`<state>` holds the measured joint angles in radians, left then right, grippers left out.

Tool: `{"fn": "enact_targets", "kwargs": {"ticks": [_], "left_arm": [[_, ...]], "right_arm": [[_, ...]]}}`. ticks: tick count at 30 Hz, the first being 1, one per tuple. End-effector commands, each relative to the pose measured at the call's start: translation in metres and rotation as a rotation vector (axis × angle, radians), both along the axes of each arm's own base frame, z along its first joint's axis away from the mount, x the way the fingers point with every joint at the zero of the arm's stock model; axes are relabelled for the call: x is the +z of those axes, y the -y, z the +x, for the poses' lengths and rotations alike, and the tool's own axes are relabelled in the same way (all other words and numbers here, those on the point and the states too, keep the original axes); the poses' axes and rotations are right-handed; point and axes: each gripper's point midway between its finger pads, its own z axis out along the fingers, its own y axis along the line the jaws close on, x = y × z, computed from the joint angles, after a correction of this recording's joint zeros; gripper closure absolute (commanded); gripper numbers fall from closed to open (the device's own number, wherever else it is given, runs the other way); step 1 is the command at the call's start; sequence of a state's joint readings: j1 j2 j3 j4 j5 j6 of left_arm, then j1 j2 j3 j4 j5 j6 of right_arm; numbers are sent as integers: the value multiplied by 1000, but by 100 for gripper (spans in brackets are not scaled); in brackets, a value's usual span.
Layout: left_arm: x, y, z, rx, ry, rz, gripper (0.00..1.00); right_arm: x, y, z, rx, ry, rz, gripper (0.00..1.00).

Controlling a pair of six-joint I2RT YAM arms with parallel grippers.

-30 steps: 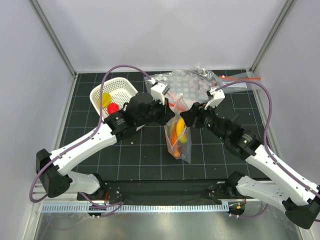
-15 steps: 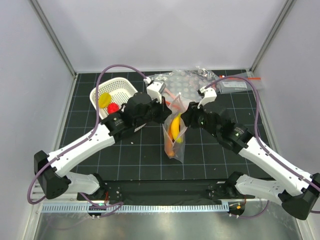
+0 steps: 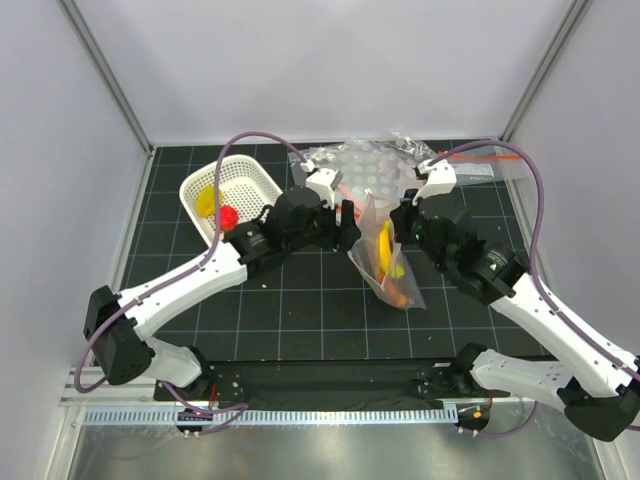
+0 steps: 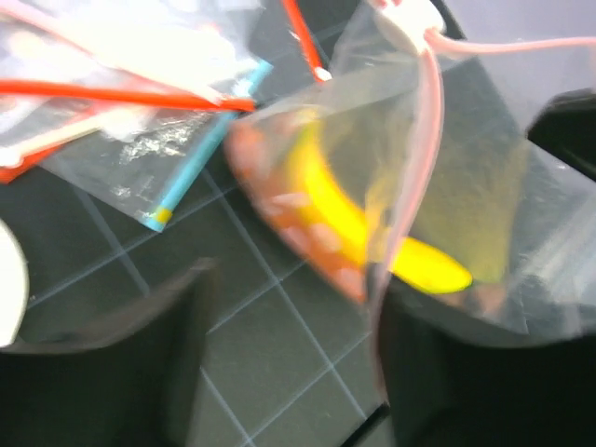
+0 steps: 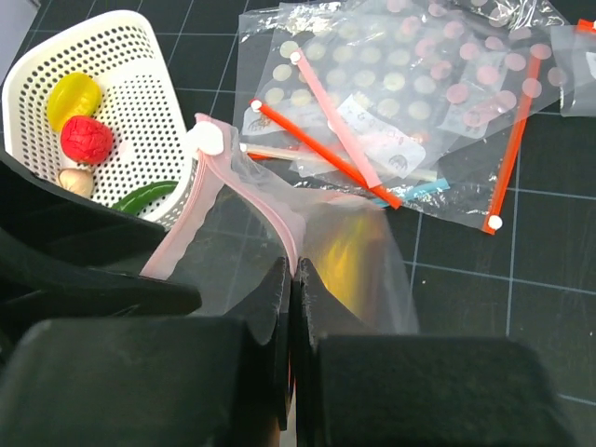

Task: Place the food in the zip-top bag and seal the zipper
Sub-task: Adjust the zipper food storage bag at the center of the board, then pick up the fake fruit from the bin.

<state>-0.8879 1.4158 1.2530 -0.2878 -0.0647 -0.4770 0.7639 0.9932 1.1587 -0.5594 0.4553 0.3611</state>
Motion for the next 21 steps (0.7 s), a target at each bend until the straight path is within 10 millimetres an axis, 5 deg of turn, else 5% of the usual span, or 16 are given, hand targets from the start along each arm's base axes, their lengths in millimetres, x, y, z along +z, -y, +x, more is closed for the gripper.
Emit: {"fn": "enact_targets", "kwargs": {"ticks": [1,3,5,13,21], "left_arm": [[44,-28,17,151,123,-34,26],[43,-48,22,236,143,2,8],[48,-75,31,363,186,34,0],[25,-152,70,659,131,105,0],[-14,-193,129,812,20,182,0]], "right_arm": [[15,2,8,-27,55,-5,99],[3,-6,11,-6,40,0,99],[-6,-13,12,14,31,8,99],[-25,-34,14,75,36,88,99],[-25,-29,11,64,58,109,99]]}}
